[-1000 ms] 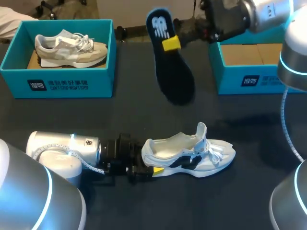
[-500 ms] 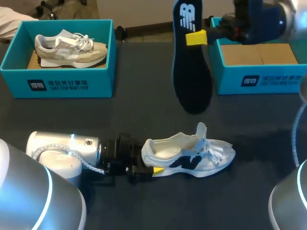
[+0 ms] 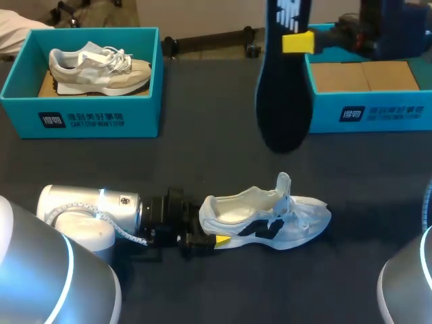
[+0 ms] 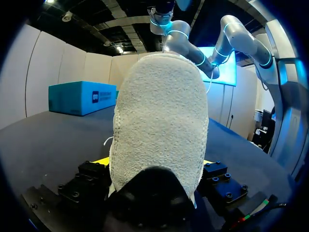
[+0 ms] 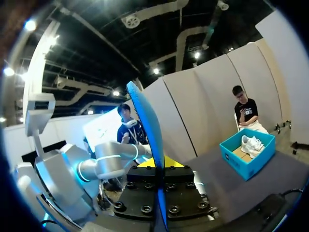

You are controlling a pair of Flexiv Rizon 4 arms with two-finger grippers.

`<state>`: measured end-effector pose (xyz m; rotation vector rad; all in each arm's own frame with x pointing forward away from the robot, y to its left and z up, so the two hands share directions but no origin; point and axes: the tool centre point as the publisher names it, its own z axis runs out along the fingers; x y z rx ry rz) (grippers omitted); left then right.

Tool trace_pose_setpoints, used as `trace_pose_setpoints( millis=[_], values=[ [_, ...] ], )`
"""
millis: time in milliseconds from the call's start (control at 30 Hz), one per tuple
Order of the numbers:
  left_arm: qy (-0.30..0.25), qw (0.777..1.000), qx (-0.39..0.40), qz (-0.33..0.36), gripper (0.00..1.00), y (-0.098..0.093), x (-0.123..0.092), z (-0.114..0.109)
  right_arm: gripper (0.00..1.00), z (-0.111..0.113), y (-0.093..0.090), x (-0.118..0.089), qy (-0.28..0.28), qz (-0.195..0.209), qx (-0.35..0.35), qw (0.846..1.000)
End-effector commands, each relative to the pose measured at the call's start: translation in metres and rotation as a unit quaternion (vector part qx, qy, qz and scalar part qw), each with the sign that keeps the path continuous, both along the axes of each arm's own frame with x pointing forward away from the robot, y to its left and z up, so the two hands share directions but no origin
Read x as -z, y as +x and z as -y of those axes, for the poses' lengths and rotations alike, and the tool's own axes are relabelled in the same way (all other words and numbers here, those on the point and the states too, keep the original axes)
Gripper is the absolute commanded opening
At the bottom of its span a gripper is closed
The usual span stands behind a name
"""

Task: Take the shoe out of the shoebox, open the shoe tongue, remove and reinsert the insole, then place the shoe into the shoebox

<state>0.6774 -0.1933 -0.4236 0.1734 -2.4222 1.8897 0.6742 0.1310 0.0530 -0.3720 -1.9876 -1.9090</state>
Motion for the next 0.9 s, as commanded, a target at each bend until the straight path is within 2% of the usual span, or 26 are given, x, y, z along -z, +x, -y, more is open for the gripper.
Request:
trace_pose_setpoints(
  millis=[33,100,300,533,900],
  values=[
    [0.002,1.000,0.000,-0.001,0.00,0.001,0.006,-0.002,0.00,0.026,-0.041,-0.007,-0.007,0.000,0.038,0.999],
    [0.002,1.000,0.000,-0.001,0.00,0.001,0.006,-0.002,0.00,0.032,-0.048,-0.005,-0.014,-0.015,0.043,0.999],
    [0.002,1.000,0.000,-0.001,0.00,0.001,0.006,-0.002,0.00,0.044,-0.065,0.000,-0.008,-0.022,0.054,0.998],
    [0.002,1.000,0.000,-0.001,0.00,0.001,0.006,-0.002,0.00,0.041,-0.066,-0.010,-0.018,-0.034,0.049,0.998],
    [0.002,1.000,0.000,-0.001,0.00,0.001,0.006,-0.002,0.00,0.039,-0.056,-0.005,-0.010,-0.039,0.033,0.999]
  ],
)
